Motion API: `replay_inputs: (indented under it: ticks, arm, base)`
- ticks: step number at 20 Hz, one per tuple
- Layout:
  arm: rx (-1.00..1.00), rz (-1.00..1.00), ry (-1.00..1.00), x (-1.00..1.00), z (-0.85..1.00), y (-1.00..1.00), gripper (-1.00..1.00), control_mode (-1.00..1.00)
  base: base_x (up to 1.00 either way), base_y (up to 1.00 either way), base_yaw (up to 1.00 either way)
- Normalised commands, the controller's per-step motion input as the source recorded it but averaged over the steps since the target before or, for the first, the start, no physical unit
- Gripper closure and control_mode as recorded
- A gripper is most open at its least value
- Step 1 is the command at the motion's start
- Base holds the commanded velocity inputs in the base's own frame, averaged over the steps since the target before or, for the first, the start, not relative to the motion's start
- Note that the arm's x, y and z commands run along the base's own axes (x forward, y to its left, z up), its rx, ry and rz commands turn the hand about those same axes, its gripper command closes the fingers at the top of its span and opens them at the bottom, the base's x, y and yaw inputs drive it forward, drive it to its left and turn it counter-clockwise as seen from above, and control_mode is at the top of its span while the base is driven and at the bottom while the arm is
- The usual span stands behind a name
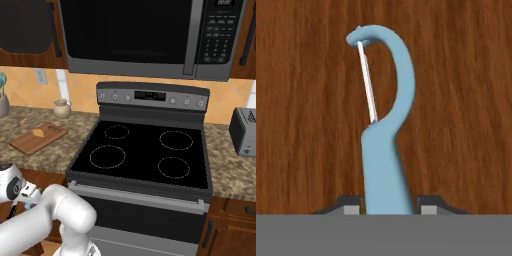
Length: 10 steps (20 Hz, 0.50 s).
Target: Place the appropriate cutting tool for cutting the potato skin on the cutting board.
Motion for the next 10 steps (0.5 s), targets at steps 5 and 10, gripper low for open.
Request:
replay_inputs:
  ticks: [5, 10]
  arm:
    - [0.03, -0.04, -0.05, -0.10, 0.49, -0.08, 1.00, -1.00]
    - [0.09, -0.01, -0.11, -0.62, 1.00, -0.09, 1.00, -1.00]
  base:
    - [0.00, 0.00, 0.00]
    - [0.00, 0.00, 0.00]
